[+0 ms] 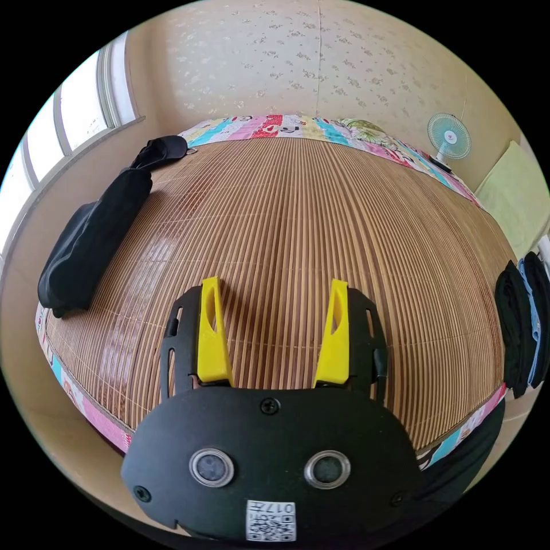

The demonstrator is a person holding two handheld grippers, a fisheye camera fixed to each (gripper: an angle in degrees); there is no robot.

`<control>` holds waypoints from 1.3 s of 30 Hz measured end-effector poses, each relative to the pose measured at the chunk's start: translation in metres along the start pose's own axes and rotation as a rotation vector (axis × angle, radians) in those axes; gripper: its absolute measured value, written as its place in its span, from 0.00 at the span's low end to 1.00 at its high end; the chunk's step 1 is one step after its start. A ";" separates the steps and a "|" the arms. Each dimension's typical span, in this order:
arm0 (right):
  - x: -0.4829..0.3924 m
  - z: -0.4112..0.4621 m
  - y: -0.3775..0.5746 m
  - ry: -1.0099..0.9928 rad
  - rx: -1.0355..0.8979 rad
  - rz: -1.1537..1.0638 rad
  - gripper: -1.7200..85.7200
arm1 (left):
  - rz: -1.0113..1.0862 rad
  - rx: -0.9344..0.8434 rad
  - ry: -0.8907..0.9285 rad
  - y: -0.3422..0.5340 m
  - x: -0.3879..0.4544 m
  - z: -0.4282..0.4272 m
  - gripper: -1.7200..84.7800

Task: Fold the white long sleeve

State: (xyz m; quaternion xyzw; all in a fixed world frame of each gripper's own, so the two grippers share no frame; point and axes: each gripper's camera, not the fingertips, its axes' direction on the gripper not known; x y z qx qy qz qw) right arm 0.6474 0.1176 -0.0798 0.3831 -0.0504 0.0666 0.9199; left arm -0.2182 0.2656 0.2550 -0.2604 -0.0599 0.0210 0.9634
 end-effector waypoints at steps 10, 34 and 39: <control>0.017 0.090 -0.010 -0.309 -0.293 0.328 0.07 | 0.000 0.000 -0.004 0.005 0.003 0.006 0.30; -0.410 -0.091 0.195 -0.551 0.075 -0.412 0.09 | 0.015 0.020 -0.008 0.012 0.036 0.028 0.29; -0.433 0.032 0.153 -0.356 -0.137 -0.367 0.14 | 0.033 0.025 -0.003 0.010 0.049 0.032 0.27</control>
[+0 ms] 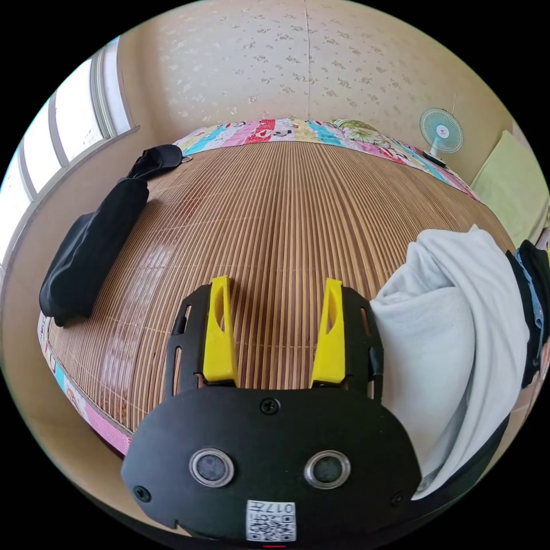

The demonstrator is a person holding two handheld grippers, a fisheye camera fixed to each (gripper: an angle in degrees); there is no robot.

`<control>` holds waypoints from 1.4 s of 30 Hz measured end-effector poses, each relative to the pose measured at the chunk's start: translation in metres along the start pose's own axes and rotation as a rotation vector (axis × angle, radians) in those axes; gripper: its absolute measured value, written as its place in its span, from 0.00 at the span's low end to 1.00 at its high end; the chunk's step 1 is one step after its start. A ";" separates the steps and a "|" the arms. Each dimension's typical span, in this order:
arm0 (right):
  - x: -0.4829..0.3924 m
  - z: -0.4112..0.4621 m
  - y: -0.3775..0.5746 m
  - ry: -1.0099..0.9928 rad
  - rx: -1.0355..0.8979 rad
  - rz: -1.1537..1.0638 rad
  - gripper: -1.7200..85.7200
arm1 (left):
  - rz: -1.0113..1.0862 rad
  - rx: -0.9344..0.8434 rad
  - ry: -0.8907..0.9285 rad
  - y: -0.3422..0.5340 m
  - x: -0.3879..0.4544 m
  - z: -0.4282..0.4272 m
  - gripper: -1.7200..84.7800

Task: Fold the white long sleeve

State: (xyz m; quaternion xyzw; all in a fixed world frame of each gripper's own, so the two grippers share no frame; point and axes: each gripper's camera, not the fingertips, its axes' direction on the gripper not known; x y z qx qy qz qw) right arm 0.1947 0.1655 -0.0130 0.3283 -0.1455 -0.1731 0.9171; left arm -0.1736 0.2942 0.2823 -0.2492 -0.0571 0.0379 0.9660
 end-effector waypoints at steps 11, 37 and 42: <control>0.024 -0.010 0.064 -0.347 -0.107 -0.110 0.05 | 0.016 0.003 0.002 -0.009 0.026 0.008 0.26; 0.074 0.305 0.004 -0.559 -0.614 0.186 0.20 | 0.053 0.022 -0.025 -0.070 0.084 0.009 0.23; -0.007 0.334 0.062 -0.351 -0.496 -0.009 0.12 | 0.068 0.029 -0.009 -0.091 0.086 0.004 0.22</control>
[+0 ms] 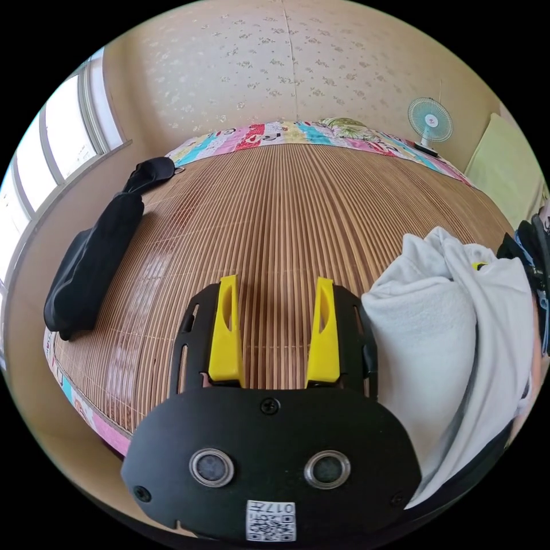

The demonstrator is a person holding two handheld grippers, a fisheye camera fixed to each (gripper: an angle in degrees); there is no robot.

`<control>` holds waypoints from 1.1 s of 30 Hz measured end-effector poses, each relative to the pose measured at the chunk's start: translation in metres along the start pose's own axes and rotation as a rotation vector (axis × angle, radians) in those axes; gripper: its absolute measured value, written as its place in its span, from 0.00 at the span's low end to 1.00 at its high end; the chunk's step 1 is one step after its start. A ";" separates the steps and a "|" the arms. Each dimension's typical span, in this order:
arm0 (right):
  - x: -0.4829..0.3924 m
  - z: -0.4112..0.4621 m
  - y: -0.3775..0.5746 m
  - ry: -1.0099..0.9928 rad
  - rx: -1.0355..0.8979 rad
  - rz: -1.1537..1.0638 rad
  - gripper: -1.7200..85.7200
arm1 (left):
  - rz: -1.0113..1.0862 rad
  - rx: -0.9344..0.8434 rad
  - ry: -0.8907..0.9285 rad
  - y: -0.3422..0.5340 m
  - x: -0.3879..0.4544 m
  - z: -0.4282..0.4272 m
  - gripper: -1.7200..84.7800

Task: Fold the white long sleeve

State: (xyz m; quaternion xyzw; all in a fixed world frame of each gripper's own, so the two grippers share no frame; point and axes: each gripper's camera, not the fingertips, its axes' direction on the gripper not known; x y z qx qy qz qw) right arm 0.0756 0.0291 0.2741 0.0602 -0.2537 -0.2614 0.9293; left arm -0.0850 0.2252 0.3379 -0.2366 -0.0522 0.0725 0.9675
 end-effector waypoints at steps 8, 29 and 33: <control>-0.030 0.025 -0.003 0.209 0.038 -0.077 0.11 | 0.072 -0.007 -0.058 -0.041 0.009 -0.016 0.18; 0.035 -0.014 -0.020 0.006 0.070 0.032 0.12 | -0.194 -0.443 0.722 -0.157 -0.118 -0.058 0.21; 0.041 -0.038 -0.020 0.012 0.072 0.030 0.12 | -0.196 -0.475 0.764 -0.150 -0.099 -0.065 0.16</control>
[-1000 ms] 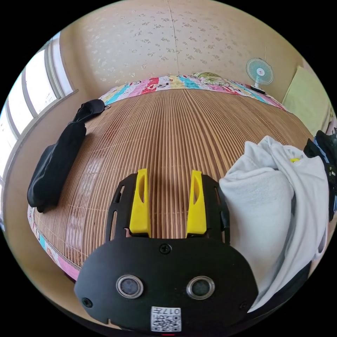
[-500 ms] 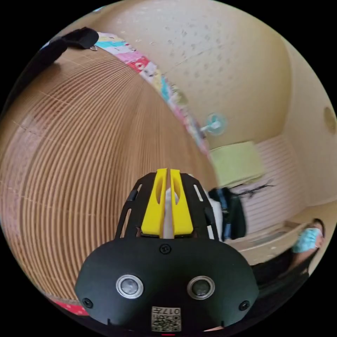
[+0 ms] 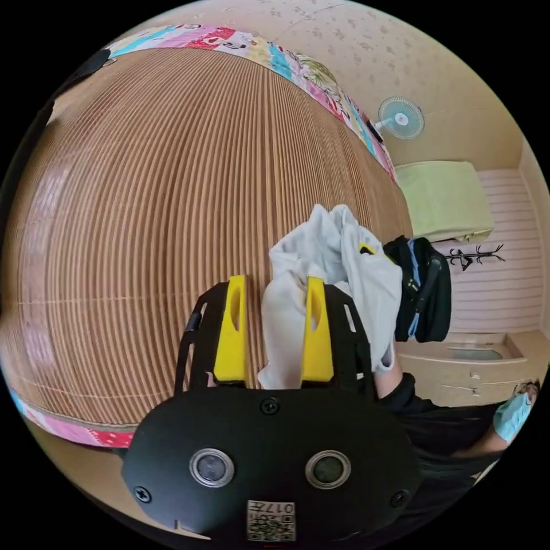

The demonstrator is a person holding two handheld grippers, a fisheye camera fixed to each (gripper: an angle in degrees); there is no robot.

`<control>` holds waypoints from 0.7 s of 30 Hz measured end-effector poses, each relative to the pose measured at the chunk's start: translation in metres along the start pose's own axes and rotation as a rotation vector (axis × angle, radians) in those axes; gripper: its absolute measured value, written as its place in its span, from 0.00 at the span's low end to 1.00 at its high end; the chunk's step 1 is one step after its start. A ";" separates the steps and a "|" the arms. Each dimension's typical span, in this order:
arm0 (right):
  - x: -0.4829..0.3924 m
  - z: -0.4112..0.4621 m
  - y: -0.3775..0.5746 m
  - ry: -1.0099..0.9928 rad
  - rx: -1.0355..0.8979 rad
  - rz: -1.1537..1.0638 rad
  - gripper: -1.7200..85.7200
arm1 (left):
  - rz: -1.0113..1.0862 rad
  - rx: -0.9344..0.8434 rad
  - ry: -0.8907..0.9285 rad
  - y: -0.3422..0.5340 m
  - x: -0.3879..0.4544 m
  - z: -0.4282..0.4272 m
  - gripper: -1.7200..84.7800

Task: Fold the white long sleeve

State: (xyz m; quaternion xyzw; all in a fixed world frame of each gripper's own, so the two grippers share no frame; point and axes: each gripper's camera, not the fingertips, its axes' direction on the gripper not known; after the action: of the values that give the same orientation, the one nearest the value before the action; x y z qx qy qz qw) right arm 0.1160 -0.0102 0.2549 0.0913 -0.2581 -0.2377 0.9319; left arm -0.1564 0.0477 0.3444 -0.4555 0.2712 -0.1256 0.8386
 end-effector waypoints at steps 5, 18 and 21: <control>0.008 -0.037 0.001 0.002 0.003 -0.016 0.11 | -0.100 -0.028 0.415 0.027 -0.037 0.021 0.11; 0.159 -0.377 0.091 -1.131 0.483 0.028 0.08 | 0.372 0.697 0.814 0.220 0.037 -0.199 0.08; 0.176 -0.475 0.116 -1.474 0.724 -0.195 0.08 | 0.497 0.830 0.982 0.253 0.066 -0.259 0.08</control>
State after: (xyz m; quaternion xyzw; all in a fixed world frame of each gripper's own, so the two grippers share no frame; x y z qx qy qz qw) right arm 0.5430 0.0269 -0.0377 0.2287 -0.8547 -0.2185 0.4116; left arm -0.2591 -0.0228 -0.0017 0.0886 0.6455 -0.2147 0.7276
